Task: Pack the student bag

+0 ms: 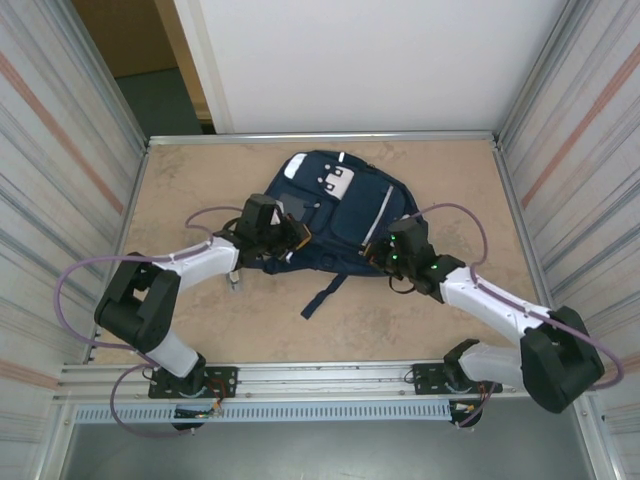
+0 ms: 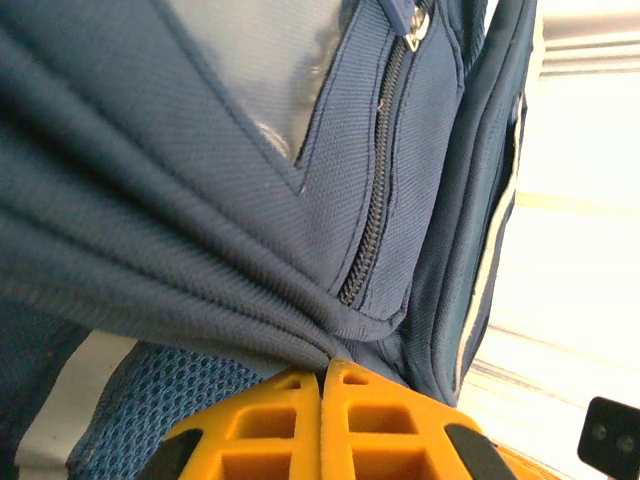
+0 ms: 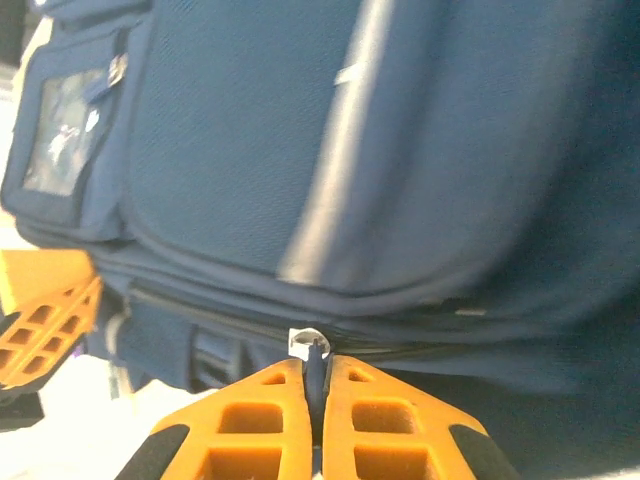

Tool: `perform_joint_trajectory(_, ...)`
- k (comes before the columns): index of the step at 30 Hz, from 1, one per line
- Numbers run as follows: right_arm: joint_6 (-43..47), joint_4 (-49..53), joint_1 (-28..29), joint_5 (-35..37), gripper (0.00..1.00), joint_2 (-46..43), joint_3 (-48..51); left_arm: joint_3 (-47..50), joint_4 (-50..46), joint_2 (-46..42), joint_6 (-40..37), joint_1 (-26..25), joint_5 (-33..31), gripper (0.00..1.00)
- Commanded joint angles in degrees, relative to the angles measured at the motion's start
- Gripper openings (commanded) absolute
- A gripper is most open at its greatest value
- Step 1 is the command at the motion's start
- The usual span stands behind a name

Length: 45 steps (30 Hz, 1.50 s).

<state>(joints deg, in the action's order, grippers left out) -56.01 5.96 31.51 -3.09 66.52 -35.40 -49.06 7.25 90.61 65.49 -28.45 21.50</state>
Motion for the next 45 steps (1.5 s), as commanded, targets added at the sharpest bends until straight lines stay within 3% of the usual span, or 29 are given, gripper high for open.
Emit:
perform_joint_trajectory(1,6.65,5.04,-5.1,1.79,0.0,-4.72,1.57,-2.85,-2.28,1.25,-4.0,4.12,-2.6,0.0)
perform_joint_trajectory(4,10.75,8.28,-9.84,-1.76,0.0,-7.02,1.17,-7.79,-6.45,4.06,-8.66,6.68,-0.33,0.0)
perform_joint_trajectory(7,16.83,8.64,-10.14,-9.08,0.0,-8.13,-1.31,-11.06,-7.21,6.86,-10.6,9.01,0.47,0.0)
perform_joint_trajectory(16,20.02,1.01,1.63,-9.37,0.0,-4.98,-8.03,-28.64,-8.25,22.05,-12.77,13.86,4.62,0.0)
perform_joint_trajectory(17,20.38,-0.3,2.69,-9.13,0.0,-3.32,-9.08,-30.86,-7.92,23.89,-11.96,14.39,6.29,0.04)
perform_joint_trajectory(19,20.53,-1.99,4.09,-8.06,0.0,0.48,-11.74,-32.49,-6.36,25.0,-9.63,15.53,9.44,0.22)
perform_joint_trajectory(21,20.15,-3.73,5.16,-9.12,0.0,4.73,-14.83,-30.01,-4.57,22.38,-7.71,16.74,10.74,0.4)
perform_joint_trajectory(23,20.48,-5.44,6.61,-9.65,0.0,7.96,-17.26,-25.57,-6.72,16.93,-8.5,17.52,9.81,0.49)
perform_joint_trajectory(27,22.26,-7.49,9.1,-9.02,0.0,12.49,-20.05,-15.78,-17.8,2.59,-13.74,17.17,5.26,0.59)
perform_joint_trajectory(32,21.96,-10.9,9.77,-13.36,0.0,17.29,-20.62,-5.07,-19.16,-8.61,-12.29,14.85,5.73,0.64)
perform_joint_trajectory(37,21.17,-12.63,11.44,-14.0,0.0,20.28,-21.76,-1.52,-14.22,-9.14,-8.37,8.52,4.2,0.64)
perform_joint_trajectory(42,18.66,-13.53,12.17,-15.3,0.0,22.66,-23.08,-4.33,-14.9,-6.76,-8.59,2.41,-5.95,0.64)
perform_joint_trajectory(45,18.79,-13.49,13.25,-13.67,0.0,22.54,-22.49,-4.82,-10.69,-4.64,-8.02,1.34,-8.68,0.51)
